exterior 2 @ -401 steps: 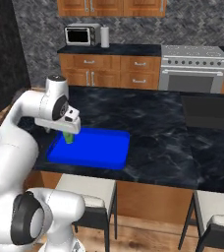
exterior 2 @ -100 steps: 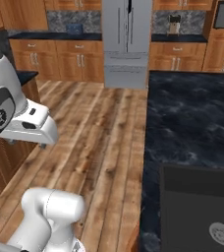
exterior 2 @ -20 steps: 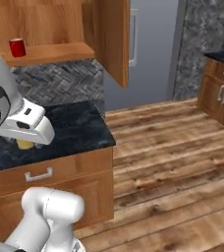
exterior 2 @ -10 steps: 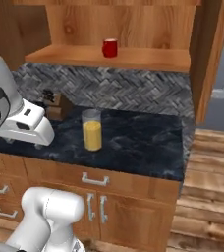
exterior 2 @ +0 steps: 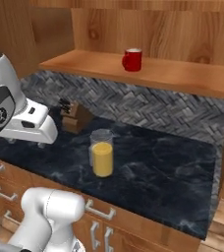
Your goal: There is a tray on the dining counter. Grab the cup, mug, and pitcher and place them on the tray. The pitcher may be placed next to the tray if it cannot fit the tray.
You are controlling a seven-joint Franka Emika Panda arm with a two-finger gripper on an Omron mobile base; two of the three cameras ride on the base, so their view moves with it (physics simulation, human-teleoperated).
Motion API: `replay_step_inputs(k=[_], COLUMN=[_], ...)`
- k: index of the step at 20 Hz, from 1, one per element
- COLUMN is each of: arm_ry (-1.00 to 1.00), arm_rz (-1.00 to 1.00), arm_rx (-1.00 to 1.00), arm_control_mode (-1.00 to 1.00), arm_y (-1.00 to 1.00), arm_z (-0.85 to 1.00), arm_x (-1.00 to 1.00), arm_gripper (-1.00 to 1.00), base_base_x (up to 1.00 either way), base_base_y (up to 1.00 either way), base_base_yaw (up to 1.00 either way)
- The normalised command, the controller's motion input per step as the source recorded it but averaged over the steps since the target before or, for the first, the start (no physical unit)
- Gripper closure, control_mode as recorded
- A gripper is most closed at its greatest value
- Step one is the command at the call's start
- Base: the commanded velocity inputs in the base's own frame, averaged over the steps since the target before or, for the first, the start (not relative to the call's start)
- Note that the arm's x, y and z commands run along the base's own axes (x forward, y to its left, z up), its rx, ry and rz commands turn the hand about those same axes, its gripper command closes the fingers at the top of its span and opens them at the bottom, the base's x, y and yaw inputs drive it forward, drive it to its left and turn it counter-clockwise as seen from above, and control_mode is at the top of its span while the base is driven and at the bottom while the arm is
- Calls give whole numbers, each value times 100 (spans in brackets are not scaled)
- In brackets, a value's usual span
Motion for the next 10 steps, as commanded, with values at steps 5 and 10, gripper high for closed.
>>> replay_step_inputs(k=[5,10], arm_ry=[0,0], arm_rz=[0,0], arm_rx=[0,0], arm_control_mode=[100,100], arm_y=[0,0], arm_z=[0,0], arm_x=[0,0], arm_gripper=[-100,-100], base_base_x=[22,38], base_base_y=[-10,0], base_base_yaw=[-12,-28])
